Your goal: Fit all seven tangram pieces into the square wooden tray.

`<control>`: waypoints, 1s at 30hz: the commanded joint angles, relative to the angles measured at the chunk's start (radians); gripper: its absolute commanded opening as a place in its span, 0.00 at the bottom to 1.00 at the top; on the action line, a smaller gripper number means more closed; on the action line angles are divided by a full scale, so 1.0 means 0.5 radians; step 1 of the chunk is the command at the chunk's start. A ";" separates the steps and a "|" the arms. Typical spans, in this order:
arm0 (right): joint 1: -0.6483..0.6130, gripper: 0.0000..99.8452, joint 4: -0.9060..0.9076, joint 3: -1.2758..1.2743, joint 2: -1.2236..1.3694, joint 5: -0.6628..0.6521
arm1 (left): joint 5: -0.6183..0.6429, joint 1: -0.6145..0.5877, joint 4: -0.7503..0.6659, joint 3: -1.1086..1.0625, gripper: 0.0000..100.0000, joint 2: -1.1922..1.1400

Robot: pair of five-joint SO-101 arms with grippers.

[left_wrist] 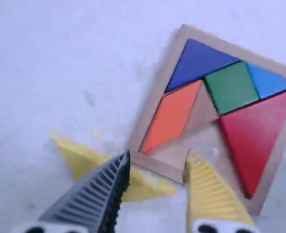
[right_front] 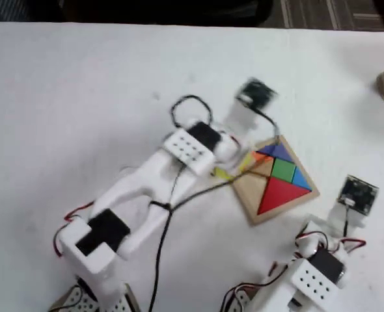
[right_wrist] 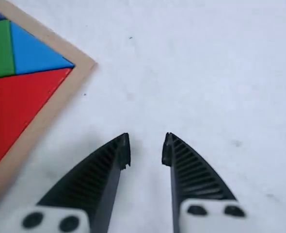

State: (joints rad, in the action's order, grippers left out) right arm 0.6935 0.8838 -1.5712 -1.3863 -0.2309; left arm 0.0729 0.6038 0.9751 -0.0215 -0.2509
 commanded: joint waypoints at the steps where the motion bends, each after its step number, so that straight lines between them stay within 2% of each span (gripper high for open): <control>1: 0.087 0.12 -0.035 0.037 -0.038 -0.003 | -0.196 0.207 -0.009 0.138 0.17 0.011; 7: 0.081 0.12 -0.029 0.037 -0.038 0.000 | -0.221 0.226 -0.046 0.249 0.17 -0.235; 11: 0.084 0.12 -0.032 0.037 -0.038 0.000 | -0.221 0.127 0.034 0.390 0.17 -0.367; 15: 0.078 0.12 -0.035 0.034 -0.038 0.000 | -0.215 0.002 0.362 0.549 0.17 -0.219; 20: 0.078 0.12 -0.035 0.034 -0.038 -0.003 | -0.221 -0.035 0.660 0.568 0.17 0.041; 27: 0.078 0.12 -0.035 0.034 -0.038 -0.003 | -0.212 -0.069 0.853 0.537 0.17 0.281; 30: 0.078 0.12 -0.038 0.034 -0.038 0.000 | -0.209 -0.192 0.890 0.559 0.17 0.354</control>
State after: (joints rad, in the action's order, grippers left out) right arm 0.7242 0.8838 -1.5712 -1.3863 -0.2309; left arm -0.0284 0.5792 1.3955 0.2071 -0.1741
